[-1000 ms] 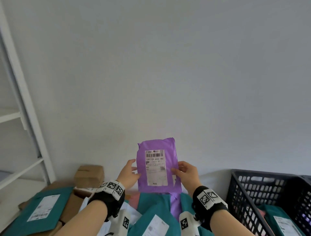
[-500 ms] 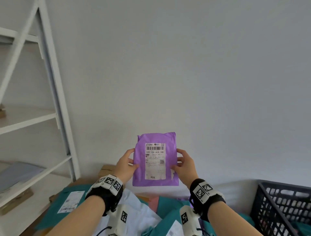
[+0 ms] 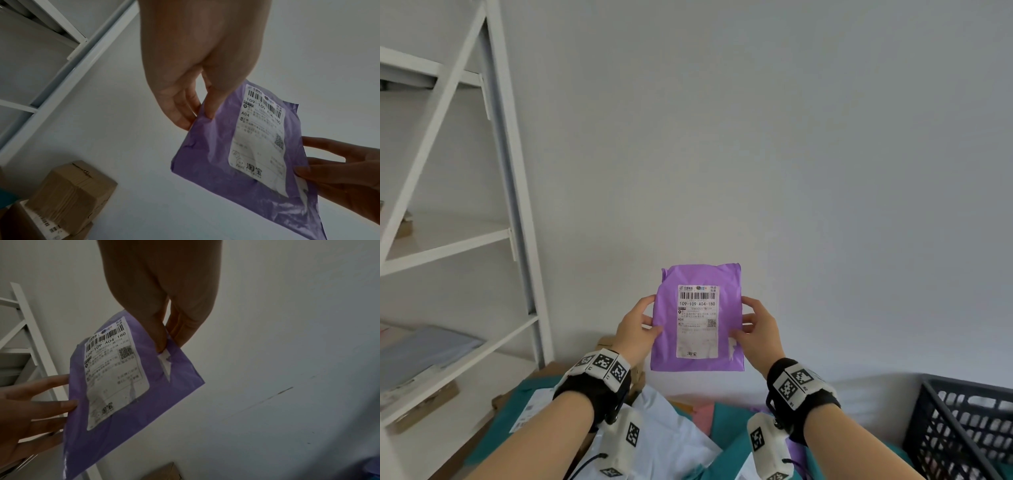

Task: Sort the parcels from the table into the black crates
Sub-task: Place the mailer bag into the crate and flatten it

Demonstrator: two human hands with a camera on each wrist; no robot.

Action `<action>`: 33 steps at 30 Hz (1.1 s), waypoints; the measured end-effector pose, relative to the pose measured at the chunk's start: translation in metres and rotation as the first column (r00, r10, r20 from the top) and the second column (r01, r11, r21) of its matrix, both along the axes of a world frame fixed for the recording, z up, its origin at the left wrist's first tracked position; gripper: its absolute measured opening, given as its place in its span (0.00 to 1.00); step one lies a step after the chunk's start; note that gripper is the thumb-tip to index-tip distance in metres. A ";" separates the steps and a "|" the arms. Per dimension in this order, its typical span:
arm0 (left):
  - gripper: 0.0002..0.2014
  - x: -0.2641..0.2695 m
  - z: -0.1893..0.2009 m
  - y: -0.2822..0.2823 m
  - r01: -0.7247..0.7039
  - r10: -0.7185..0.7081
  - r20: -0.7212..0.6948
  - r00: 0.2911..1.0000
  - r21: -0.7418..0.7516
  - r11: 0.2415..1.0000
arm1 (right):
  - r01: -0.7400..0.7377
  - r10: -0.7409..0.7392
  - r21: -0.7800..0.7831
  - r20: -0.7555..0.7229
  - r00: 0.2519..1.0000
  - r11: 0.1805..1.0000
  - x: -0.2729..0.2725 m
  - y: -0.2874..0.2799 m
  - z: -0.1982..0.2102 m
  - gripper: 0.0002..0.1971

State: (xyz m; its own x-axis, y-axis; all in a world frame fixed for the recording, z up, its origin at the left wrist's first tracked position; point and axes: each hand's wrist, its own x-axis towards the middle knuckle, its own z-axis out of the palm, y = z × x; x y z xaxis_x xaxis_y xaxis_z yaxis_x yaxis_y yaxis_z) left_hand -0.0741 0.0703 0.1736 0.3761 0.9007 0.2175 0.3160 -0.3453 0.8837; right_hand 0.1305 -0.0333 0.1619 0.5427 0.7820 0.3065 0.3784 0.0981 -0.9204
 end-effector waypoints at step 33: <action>0.26 0.239 -0.085 -0.234 0.625 -0.632 -0.115 0.766 -0.099 0.775 | 0.641 -0.665 -0.227 -0.043 0.746 0.733 0.105 -0.342 -0.078 0.27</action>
State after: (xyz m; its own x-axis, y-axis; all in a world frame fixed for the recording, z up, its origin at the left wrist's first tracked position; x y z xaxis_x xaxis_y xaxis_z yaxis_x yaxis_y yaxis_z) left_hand 0.1650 -0.1637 0.0886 0.8837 0.4607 0.0824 0.1605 -0.4637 0.8713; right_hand 0.2360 -0.3758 0.0842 0.9617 0.2560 0.0979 0.1776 -0.3100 -0.9340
